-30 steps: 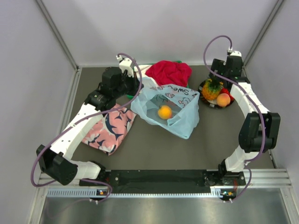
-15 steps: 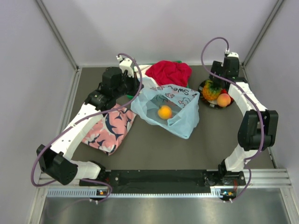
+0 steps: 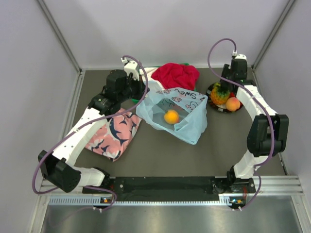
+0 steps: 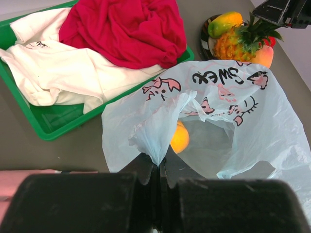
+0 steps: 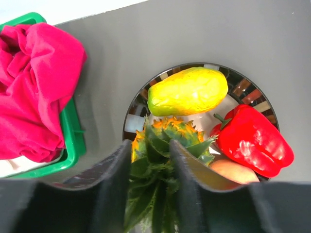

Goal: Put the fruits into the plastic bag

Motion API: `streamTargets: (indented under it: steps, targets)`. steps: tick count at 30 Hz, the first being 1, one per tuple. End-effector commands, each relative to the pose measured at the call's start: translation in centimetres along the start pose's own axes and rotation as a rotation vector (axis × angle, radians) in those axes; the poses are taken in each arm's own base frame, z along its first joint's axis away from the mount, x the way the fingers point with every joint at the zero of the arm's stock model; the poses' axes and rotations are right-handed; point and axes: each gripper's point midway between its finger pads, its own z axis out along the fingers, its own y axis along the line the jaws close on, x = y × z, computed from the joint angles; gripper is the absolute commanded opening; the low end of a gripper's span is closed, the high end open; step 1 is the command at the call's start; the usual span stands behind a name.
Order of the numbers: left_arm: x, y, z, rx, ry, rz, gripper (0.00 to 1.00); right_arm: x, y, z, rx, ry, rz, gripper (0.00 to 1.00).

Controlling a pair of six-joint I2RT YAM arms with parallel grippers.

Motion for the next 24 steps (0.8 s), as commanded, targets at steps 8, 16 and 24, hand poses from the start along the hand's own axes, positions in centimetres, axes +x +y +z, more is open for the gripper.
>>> streamTargets:
  steps: [8,16,24]
  targets:
    - [-2.3,-0.7,-0.9,0.021,-0.071,0.021,0.00,-2.0,1.9,-0.6,-0.057,-0.028,0.017,0.15]
    - [-2.4,-0.7,-1.0,0.019,-0.077,0.026,0.00,-2.1,3.3,-1.0,-0.124,-0.023,0.059,0.00]
    - [-2.5,-0.7,-1.2,0.020,-0.081,0.025,0.00,-3.2,4.0,-1.7,-0.163,-0.055,0.085,0.00]
